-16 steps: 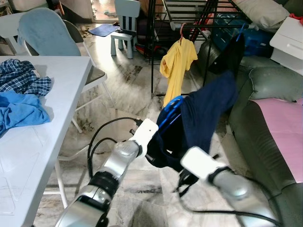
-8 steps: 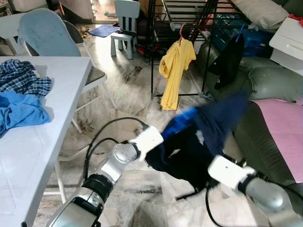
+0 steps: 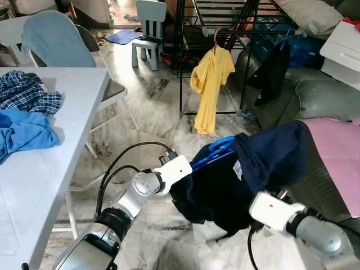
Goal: Hang hanger
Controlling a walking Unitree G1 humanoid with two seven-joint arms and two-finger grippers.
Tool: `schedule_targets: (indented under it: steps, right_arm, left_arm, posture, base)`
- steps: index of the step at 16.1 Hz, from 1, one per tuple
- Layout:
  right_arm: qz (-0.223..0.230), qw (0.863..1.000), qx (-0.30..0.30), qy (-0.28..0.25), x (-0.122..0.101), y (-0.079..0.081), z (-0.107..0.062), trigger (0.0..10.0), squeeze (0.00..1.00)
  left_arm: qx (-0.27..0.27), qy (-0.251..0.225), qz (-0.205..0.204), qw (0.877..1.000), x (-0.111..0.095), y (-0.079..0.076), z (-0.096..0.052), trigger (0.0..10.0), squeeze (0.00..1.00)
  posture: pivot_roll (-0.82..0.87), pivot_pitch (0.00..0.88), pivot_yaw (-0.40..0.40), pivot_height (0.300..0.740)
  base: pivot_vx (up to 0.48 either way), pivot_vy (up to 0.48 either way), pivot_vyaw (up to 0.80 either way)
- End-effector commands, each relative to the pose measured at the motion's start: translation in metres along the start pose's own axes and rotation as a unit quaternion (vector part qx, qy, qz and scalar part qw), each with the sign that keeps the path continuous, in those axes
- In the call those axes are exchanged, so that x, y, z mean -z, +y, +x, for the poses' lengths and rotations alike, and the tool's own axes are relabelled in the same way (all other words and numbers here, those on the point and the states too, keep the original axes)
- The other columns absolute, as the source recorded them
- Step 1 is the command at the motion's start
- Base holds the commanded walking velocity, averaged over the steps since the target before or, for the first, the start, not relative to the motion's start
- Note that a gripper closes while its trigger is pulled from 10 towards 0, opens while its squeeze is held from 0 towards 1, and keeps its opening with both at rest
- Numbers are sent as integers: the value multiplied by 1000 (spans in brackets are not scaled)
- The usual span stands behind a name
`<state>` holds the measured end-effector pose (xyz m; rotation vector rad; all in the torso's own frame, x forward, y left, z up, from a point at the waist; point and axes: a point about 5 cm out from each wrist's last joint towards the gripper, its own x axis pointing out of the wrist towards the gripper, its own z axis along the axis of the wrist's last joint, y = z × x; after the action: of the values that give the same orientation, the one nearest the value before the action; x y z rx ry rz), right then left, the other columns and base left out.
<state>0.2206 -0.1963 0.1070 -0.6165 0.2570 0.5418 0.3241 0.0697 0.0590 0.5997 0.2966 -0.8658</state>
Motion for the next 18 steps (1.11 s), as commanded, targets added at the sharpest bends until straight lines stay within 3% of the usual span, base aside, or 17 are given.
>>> schedule_targets:
  steps: [1, 3, 5, 6, 8, 10, 12, 14, 15, 16, 17, 18]
  right_arm:
    - [3, 998, 43, -35, -11, -16, -2, 10000, 1000]
    - [58, 995, 50, -63, -19, -16, -3, 10000, 1000]
    - [79, 994, 40, -71, -22, -13, -2, 10000, 1000]
    - [67, 996, -7, -51, -17, 3, -1, 10000, 1000]
    - [72, 995, -63, -33, -11, 17, -5, 10000, 1000]
    - [71, 992, -95, -31, -12, 12, -17, 10000, 1000]
    - [35, 997, -60, -20, -8, -8, -25, 10000, 1000]
    - [-19, 999, -33, 13, 0, -32, -43, 10000, 1000]
    - [-59, 997, -39, 20, -2, -39, -51, 10000, 1000]
    - [-68, 996, -45, 23, -4, -41, -54, 10000, 1000]
    - [-104, 992, -57, 29, -13, -50, -61, 10000, 1000]
    - [-112, 991, -60, 32, -14, -52, -62, 10000, 1000]
  left_arm:
    - [-42, -12, -16, 999, -9, 12, 1, 0, 0]
    - [-79, -2, -47, 996, -5, 16, 2, 0, 0]
    - [-94, 1, -72, 993, -5, 18, 3, 0, 0]
    - [-98, -3, -103, 990, -8, 18, 5, 549, 0]
    - [-100, -8, -98, 990, -11, 20, 6, 510, 0]
    - [-96, -7, -111, 989, -13, 21, 7, 0, 0]
    - [-84, -18, -69, 994, -16, 20, 6, 0, 0]
    - [-46, -31, 7, 998, -14, 14, 2, 0, 0]
    - [-21, -30, 31, 999, -10, 11, 0, 0, 0]
    - [-5, -31, 47, 998, -10, 10, -1, 0, 0]
    - [22, -36, 115, 992, -10, 9, -4, 0, 0]
    - [24, -38, 129, 991, -11, 10, -4, 0, 0]
  posture:
    - [-37, 0, -36, 740]
    - [-40, 0, -35, 740]
    - [-47, 0, -35, 740]
    - [-46, 0, -37, 740]
    - [-45, 0, -38, 740]
    - [-43, 0, -41, 740]
    - [-42, 0, -42, 740]
    - [-40, 0, -42, 740]
    - [-40, 0, -42, 740]
    - [-33, 0, -41, 740]
    - [-32, 0, -38, 740]
    - [-32, 0, -38, 740]
  base:
    - [0, 0, 0]
    - [0, 0, 0]
    - [0, 0, 0]
    - [0, 0, 0]
    - [0, 0, 0]
    - [0, 0, 0]
    - [0, 0, 0]
    - [0, 0, 0]
    - [0, 0, 0]
    - [0, 0, 0]
    - [0, 0, 0]
    - [0, 0, 0]
